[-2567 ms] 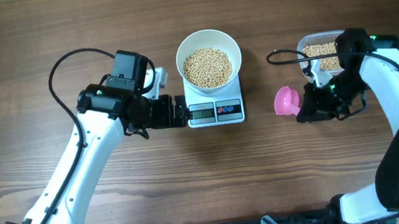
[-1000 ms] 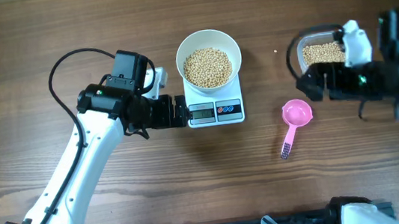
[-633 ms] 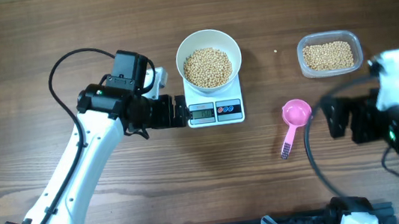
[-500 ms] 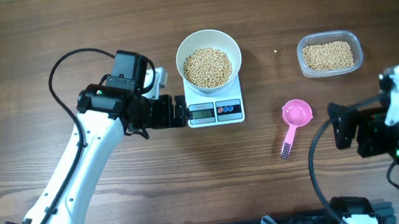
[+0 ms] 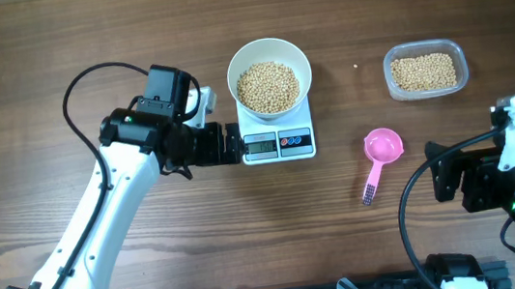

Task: Scoop item into bowl and weigh 150g on scale

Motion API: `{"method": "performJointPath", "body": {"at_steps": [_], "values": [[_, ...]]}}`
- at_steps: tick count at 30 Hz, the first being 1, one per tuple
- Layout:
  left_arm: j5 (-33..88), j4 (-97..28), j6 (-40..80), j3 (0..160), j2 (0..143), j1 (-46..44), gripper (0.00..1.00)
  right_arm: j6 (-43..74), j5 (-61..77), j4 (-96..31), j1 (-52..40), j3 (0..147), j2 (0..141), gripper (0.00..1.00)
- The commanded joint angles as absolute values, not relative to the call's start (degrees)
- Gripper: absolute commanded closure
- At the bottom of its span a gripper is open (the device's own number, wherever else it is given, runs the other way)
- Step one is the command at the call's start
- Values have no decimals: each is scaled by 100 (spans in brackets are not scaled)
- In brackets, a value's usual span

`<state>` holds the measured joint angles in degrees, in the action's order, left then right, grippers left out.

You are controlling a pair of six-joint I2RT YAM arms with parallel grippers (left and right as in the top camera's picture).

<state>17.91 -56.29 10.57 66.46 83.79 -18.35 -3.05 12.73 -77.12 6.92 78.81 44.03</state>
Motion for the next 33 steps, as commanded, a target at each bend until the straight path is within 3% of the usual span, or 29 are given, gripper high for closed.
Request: {"method": "performJointPath", "body": {"at_steps": [1, 7, 16, 26, 33], "values": [[1820, -5612, 943, 6637, 8416, -1820, 0, -285, 1157, -7699, 698, 7948, 4401, 0], [1820, -5612, 943, 6637, 8416, -1820, 0, -279, 1201, -7369, 698, 7948, 4399, 1], [1820, -5612, 941, 6637, 8416, -1820, 0, 67, 1199, -5861, 698, 7422, 4362, 0], [1820, -5612, 941, 6637, 8416, -1820, 0, 58, 1199, -3030, 696, 4694, 3148, 0], [1820, -5612, 941, 6637, 8416, -1820, 0, -3, 1321, -2300, 694, 3247, 1896, 0]]}}
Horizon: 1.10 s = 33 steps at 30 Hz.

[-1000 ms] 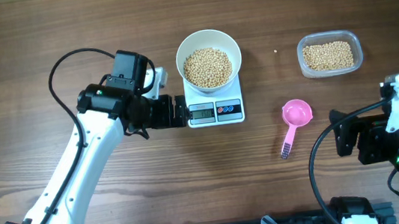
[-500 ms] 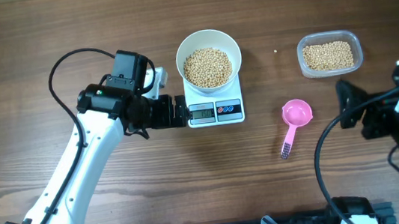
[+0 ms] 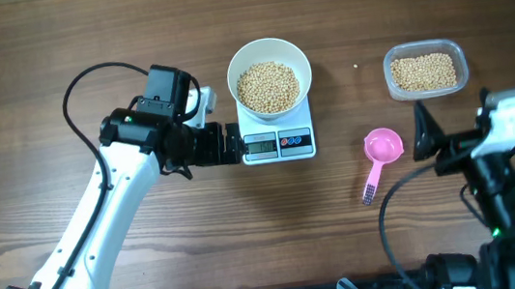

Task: Scoop item into bowl and weigh 150g on scale

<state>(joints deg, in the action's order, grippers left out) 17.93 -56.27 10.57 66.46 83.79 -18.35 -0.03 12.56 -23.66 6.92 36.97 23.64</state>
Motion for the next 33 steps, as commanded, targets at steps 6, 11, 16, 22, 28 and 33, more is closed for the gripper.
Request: {"method": "performJointPath", "body": {"at_steps": [6, 11, 16, 22, 28, 33], "values": [[1820, -5612, 941, 6637, 8416, -1820, 0, -489, 1719, -2344, 565, 2617, 934, 0], [1820, -5612, 943, 6637, 8416, -1820, 0, -1011, 1691, -2329, 397, 2250, 338, 0], [1820, -5612, 941, 6637, 8416, -1820, 0, -1011, 1398, -2119, 207, 2027, 16, 0], [1820, -5612, 943, 6637, 8416, -1820, 0, -1011, 740, -1758, -287, 1796, 19, 0], [1820, -5612, 943, 6637, 8416, -1820, 0, -1009, 224, -768, -386, 1122, 19, 0], [1820, -5612, 943, 6637, 8416, -1820, 0, -982, 183, 115, -386, 397, 19, 0]]}}
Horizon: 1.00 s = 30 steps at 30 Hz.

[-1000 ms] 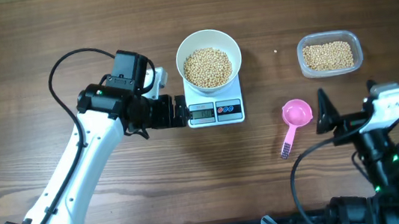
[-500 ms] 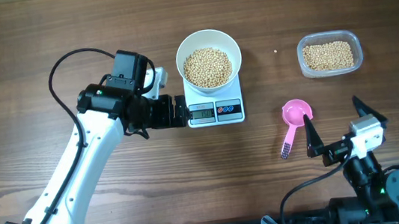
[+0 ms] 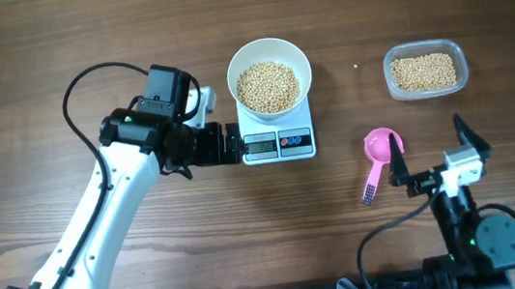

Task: Scoop item into bowl and weigh 150g on scale

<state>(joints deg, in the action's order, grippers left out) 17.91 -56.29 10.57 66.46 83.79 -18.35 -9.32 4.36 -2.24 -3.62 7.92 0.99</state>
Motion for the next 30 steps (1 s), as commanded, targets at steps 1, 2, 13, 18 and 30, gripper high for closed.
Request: {"method": "performJointPath", "body": {"at_steps": [1, 2, 13, 18, 30], "values": [[1820, -5612, 943, 6637, 8416, -1820, 0, -969, 180, 235, -386, 294, 19, 0], [1820, -5612, 943, 6637, 8416, -1820, 0, -888, 115, 340, -386, 204, 19, 0], [1820, -5612, 943, 6637, 8416, -1820, 0, -1039, -21, 21, -303, 30, 21, 0], [1820, -5612, 943, 6637, 8416, -1820, 0, -1225, -5, 23, -123, 30, 21, 0], [1820, -5612, 943, 6637, 8416, -1820, 0, -1201, -5, 34, -119, 30, 21, 0]]}}
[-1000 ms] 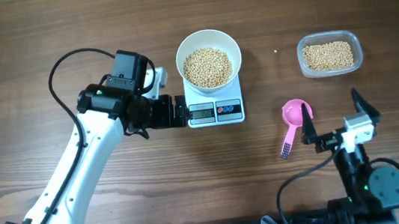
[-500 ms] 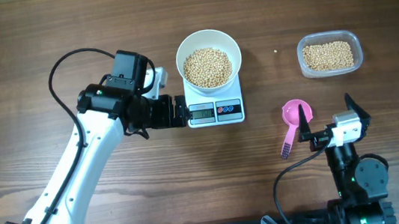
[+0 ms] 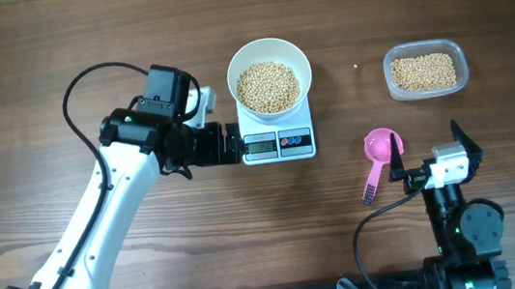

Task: Scoop item into bowl and weigh 150g on scale

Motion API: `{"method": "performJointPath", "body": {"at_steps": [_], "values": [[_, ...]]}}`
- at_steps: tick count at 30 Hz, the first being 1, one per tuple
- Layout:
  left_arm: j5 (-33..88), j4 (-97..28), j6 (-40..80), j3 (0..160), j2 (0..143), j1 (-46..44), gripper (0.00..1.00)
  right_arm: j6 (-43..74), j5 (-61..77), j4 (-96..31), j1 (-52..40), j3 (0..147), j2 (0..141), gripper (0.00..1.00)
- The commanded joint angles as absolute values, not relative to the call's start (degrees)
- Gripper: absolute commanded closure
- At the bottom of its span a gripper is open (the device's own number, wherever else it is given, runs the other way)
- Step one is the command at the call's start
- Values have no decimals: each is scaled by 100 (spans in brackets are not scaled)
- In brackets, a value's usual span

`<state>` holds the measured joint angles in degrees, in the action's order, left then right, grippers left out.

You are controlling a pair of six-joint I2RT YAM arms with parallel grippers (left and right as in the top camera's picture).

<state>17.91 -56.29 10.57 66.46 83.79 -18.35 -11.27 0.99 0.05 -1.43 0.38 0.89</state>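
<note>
A white bowl point(image 3: 233, 73) full of soybeans stands on the white scale point(image 3: 278, 144). My left gripper point(image 3: 232, 143) lies at table level against the scale's left edge, its fingers apart. The pink scoop point(image 3: 382, 146) rests empty on the table, right of the scale, with its handle pointing down-left. Just right of the scoop my right gripper point(image 3: 428, 148) is open and holds nothing; one fingertip is close to the scoop's right rim. The clear container point(image 3: 426, 70) of soybeans sits at the back right.
The left arm runs from the bottom-left corner up to the scale, with a black cable looping above it. The right arm's base stands folded at the bottom right. Bare wooden table lies between the scale and the container.
The right arm has settled a little more upright, and its open gripper is still beside the scoop. The left arm, bowl, scale and scoop are where they were.
The right arm was first folded at the far right edge, away from the scoop. Then its gripper was below the container, right of the scoop. Then it was lower and open beside the scoop, where it still is. The left gripper stayed at the scale throughout.
</note>
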Motion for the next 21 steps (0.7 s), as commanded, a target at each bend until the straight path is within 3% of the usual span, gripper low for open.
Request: {"method": "performJointPath", "body": {"at_steps": [1, 18, 21], "values": [[1820, -5612, 943, 6637, 8416, -1820, 0, -1201, -5, 34, -119, 30, 21, 0], [1820, -5612, 943, 6637, 8416, -1820, 0, -1417, -115, 38, -108, 30, 21, 0], [1820, -5612, 943, 6637, 8416, -1820, 0, -950, -180, 38, -78, 30, 21, 0]]}}
